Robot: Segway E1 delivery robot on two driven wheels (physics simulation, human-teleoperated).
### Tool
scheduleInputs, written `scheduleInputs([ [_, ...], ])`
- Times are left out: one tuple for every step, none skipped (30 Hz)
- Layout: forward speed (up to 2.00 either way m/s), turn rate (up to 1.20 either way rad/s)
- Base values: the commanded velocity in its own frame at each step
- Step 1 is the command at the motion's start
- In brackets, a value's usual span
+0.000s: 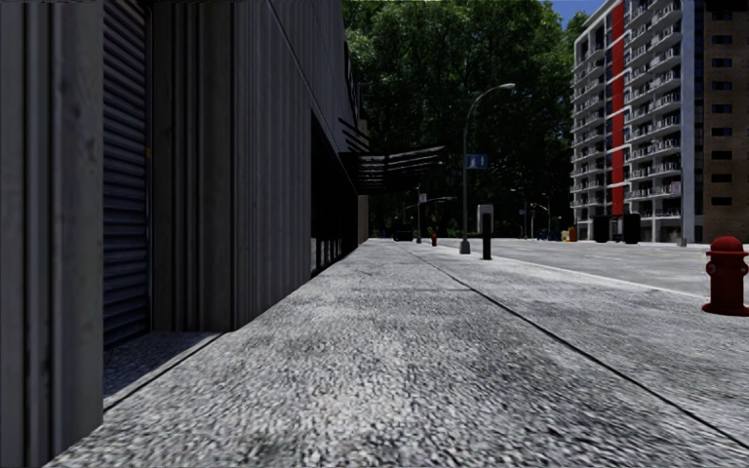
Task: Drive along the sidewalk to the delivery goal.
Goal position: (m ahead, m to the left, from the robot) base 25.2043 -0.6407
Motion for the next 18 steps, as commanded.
scheduleInputs([
  [2.0,0.0],
  [2.0,0.0],
  [2.0,0.0],
  [2.0,0.0],
  [2.0,0.0],
  [2.0,0.0],
  [2.0,0.0],
  [2.0,0.0],
  [2.0,0.0],
  [2.0,0.0],
  [2.0,0.0],
  [2.0,0.0],
  [2.0,0.0],
  [2.0,0.0],
  [2.0,0.0],
  [2.0,0.0],
  [2.0,0.0],
  [2.0,0.0],
])
